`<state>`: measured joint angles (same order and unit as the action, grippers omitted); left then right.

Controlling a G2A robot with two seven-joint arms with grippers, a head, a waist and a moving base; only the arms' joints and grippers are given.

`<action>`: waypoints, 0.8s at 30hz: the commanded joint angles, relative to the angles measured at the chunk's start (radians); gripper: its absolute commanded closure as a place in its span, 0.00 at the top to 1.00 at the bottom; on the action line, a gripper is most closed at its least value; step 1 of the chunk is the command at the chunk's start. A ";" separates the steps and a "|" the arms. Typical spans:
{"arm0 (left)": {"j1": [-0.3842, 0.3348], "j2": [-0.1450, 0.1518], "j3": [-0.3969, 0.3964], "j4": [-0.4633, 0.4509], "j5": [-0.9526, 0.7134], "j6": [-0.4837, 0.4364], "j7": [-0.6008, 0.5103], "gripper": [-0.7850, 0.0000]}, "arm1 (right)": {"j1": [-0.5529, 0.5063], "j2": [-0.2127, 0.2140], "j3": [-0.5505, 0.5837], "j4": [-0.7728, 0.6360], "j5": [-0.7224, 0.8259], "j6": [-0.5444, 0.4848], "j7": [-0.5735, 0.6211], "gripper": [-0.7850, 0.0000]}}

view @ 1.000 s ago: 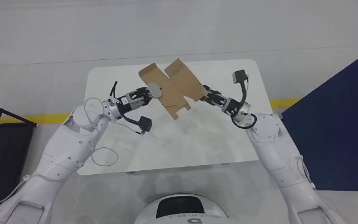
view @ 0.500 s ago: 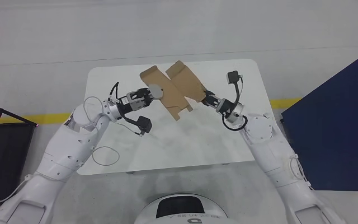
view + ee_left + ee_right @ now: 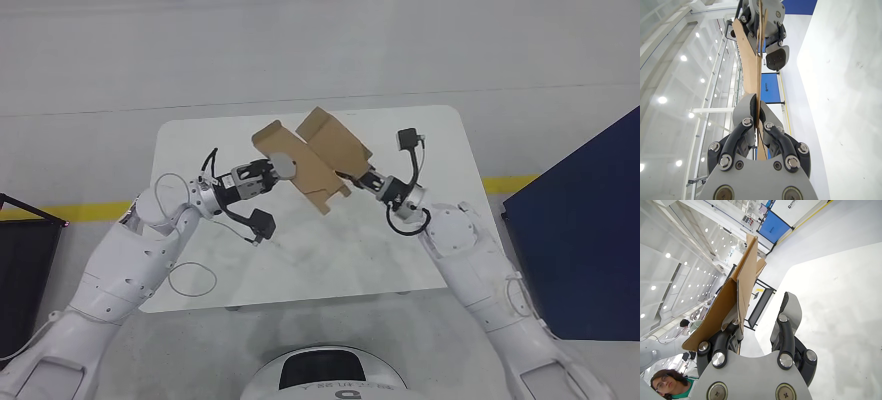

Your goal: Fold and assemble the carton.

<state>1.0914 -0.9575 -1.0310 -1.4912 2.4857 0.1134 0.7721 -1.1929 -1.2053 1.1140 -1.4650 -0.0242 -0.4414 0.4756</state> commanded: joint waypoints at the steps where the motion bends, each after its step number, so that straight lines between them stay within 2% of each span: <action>1: 0.001 -0.001 -0.001 0.000 0.001 0.001 0.002 0.00 | 0.001 -0.002 -0.003 0.003 -0.002 -0.002 -0.008 0.43; 5: 0.002 -0.002 -0.003 0.002 0.004 0.000 0.005 0.00 | 0.000 -0.003 -0.002 0.007 0.008 -0.026 -0.011 0.40; 6: 0.002 -0.003 -0.003 0.002 0.005 0.000 0.005 0.00 | 0.000 -0.003 -0.001 0.008 0.009 -0.029 -0.009 0.30; 8: 0.002 -0.004 -0.003 0.002 0.007 0.001 0.008 0.00 | 0.000 -0.003 -0.001 0.010 0.008 -0.030 -0.007 0.24; 9: 0.003 -0.004 -0.003 0.002 0.008 0.001 0.009 0.00 | 0.001 -0.003 -0.001 0.010 0.005 -0.031 -0.006 0.16; 10: 0.003 -0.005 -0.003 0.002 0.008 0.001 0.009 0.00 | 0.000 -0.004 -0.001 0.010 0.004 -0.032 -0.006 0.00; 23: 0.011 -0.011 -0.008 -0.002 0.022 0.027 0.007 0.00 | 0.001 -0.006 0.000 0.013 0.001 -0.040 -0.003 0.00; 24: 0.012 -0.011 -0.010 -0.001 0.018 0.030 0.011 0.36 | 0.001 -0.006 0.000 0.012 0.002 -0.041 -0.002 0.00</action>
<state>1.1022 -0.9680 -1.0391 -1.4927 2.5082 0.1399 0.7793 -1.1919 -1.2115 1.1139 -1.4525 -0.0230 -0.4816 0.4728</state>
